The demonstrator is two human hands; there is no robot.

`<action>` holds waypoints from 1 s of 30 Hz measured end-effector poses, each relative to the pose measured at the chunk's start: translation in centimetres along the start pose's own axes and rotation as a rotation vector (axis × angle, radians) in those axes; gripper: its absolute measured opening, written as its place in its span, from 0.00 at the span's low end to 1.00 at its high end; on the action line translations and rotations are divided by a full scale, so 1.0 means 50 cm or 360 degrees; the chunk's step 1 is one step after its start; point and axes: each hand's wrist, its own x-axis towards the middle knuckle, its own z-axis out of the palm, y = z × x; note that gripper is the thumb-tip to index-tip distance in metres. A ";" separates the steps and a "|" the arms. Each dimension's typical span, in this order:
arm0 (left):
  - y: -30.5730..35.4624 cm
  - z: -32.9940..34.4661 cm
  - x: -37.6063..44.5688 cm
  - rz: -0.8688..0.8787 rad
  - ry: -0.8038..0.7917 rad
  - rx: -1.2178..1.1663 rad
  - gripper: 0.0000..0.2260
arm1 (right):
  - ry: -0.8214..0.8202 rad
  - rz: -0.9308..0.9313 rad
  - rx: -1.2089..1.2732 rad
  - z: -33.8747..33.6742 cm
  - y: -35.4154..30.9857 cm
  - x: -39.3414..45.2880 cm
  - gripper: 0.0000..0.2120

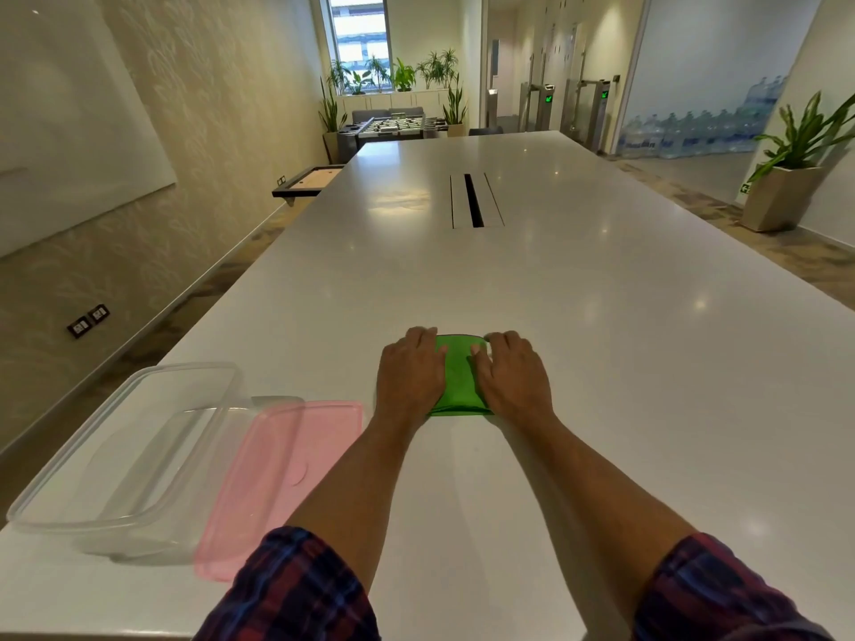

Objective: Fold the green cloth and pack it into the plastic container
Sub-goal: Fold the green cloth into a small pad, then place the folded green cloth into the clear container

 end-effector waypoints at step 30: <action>-0.077 -0.167 0.073 -0.1032 -0.0401 -0.1123 0.15 | -0.0356 0.0679 0.2021 -0.048 -0.158 0.034 0.13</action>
